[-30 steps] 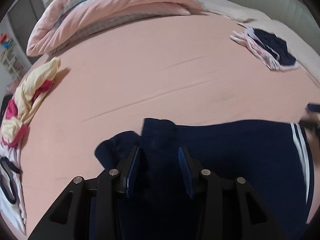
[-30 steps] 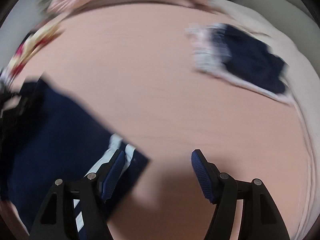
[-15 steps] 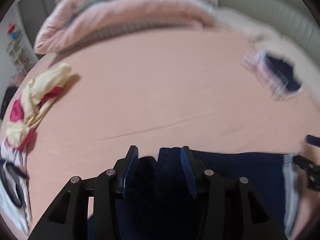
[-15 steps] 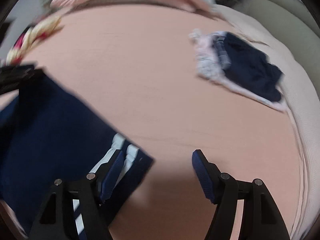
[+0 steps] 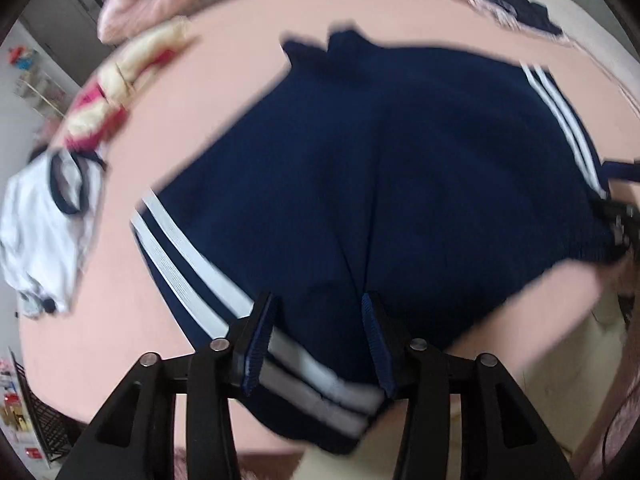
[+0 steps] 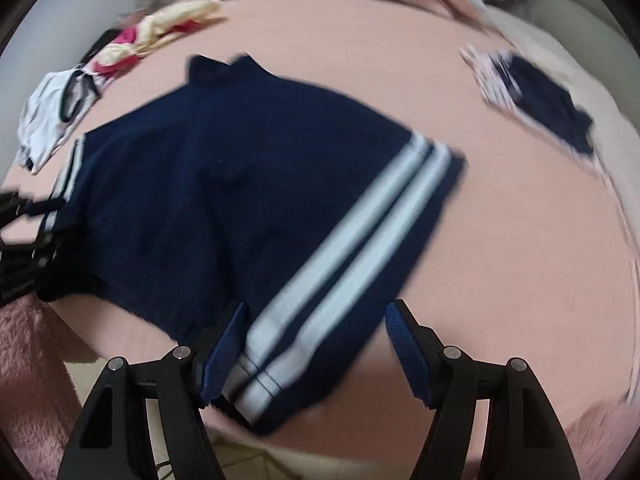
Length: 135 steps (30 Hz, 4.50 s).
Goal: Fold clothes
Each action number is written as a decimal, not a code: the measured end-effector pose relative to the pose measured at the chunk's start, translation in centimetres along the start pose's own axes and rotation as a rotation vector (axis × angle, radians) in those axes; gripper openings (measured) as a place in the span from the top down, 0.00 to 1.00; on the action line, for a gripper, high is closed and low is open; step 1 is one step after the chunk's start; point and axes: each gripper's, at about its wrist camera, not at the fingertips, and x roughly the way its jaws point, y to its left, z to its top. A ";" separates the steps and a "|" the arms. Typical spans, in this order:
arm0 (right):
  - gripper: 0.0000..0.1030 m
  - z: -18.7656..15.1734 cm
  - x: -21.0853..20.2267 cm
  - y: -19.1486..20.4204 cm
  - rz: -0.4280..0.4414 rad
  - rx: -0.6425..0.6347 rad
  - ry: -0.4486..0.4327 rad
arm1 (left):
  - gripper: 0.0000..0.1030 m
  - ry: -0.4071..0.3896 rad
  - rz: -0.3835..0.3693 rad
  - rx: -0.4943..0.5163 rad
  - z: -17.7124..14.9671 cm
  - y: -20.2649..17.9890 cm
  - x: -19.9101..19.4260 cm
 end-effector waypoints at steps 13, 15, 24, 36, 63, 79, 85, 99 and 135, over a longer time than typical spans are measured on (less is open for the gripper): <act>0.29 -2.3 -1.5 -1.3 -0.084 0.039 -0.063 | 0.58 0.036 0.010 -0.176 -2.2 3.3 -0.1; 0.28 -2.6 -0.9 -1.3 -0.104 0.037 -0.024 | 0.58 0.021 0.002 -0.179 -2.1 3.7 -0.5; 0.28 2.0 -5.7 -0.7 0.025 0.016 -0.179 | 0.58 -0.074 -0.033 -0.388 0.7 10.8 -0.8; 0.28 19.6 1.3 11.0 0.020 -0.311 -0.233 | 0.58 -0.052 -0.119 -0.591 1.2 15.9 5.2; 0.28 17.4 -3.1 5.6 0.085 -0.124 -0.187 | 0.56 -0.230 -0.190 -0.442 -0.4 14.1 -0.2; 0.28 -2.0 -4.6 -1.3 -0.059 -0.019 -0.037 | 0.78 -0.052 -0.127 -0.104 -3.9 1.1 -0.4; 0.26 -3.6 -5.2 -2.9 -0.046 0.012 -0.031 | 0.80 -0.082 -0.175 -0.117 -4.3 0.0 -1.9; 0.25 -3.4 -4.7 -2.0 -0.026 0.003 -0.054 | 0.78 -0.050 -0.123 -0.143 -3.5 0.3 -0.2; 0.90 6.1 -3.7 10.9 0.414 -0.015 -0.101 | 0.77 -0.247 -0.388 -0.481 -5.3 4.9 -1.4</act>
